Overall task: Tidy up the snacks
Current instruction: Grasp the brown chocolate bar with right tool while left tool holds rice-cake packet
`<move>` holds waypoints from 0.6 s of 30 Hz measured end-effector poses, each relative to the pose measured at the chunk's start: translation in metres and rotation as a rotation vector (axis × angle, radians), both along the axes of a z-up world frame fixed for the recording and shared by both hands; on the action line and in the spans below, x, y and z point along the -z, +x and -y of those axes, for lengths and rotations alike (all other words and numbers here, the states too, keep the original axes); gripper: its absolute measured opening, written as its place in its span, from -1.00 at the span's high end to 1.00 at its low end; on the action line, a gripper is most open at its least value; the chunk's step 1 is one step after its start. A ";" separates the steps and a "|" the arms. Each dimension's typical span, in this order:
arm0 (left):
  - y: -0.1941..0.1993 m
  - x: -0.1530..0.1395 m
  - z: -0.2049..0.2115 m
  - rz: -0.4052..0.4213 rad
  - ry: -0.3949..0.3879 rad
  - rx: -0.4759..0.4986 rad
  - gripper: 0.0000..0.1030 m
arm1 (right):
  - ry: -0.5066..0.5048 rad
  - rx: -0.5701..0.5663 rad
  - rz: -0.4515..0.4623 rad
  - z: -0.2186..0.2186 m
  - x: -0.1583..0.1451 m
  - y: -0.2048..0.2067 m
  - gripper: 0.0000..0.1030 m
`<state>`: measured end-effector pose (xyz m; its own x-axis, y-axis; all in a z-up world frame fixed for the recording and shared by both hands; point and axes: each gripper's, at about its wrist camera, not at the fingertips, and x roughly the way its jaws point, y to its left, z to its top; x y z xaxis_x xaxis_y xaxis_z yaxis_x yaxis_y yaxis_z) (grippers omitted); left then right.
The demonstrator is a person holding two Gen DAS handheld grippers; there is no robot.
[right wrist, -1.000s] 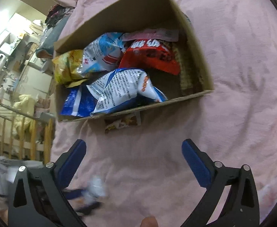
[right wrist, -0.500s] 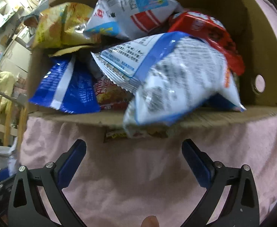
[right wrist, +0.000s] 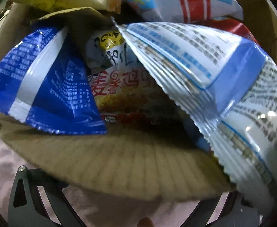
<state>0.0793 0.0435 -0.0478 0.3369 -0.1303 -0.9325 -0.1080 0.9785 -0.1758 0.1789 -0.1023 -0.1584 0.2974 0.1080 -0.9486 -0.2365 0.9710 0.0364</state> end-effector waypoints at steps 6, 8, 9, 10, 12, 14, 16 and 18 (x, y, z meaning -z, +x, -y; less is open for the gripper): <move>0.001 0.007 -0.004 -0.010 0.016 -0.015 0.46 | -0.009 -0.042 -0.012 0.002 -0.002 0.005 -0.55; 0.001 0.008 -0.005 -0.008 0.022 -0.019 0.46 | 0.012 -0.041 -0.014 0.017 -0.006 0.010 -0.21; 0.000 0.008 -0.006 -0.006 0.022 -0.020 0.46 | 0.027 -0.035 -0.018 0.023 -0.010 0.014 -0.11; 0.000 0.007 -0.005 -0.003 0.023 -0.020 0.46 | 0.038 -0.036 -0.021 0.027 -0.012 0.014 0.09; 0.000 0.007 -0.004 0.003 0.030 -0.015 0.46 | 0.059 -0.041 -0.030 0.034 -0.015 0.014 0.34; 0.000 0.006 -0.003 0.007 0.033 -0.013 0.46 | 0.084 -0.037 -0.042 0.042 -0.017 0.011 0.42; 0.000 0.005 -0.001 0.012 0.039 -0.011 0.46 | 0.106 -0.037 -0.055 0.051 -0.018 0.009 0.47; 0.000 0.004 0.000 0.017 0.045 -0.011 0.46 | 0.131 -0.036 -0.072 0.060 -0.019 0.006 0.54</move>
<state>0.0792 0.0436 -0.0521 0.3543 -0.0847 -0.9313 -0.1157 0.9843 -0.1335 0.1851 -0.1619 -0.1391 0.2231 0.2419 -0.9443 -0.2636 0.9476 0.1804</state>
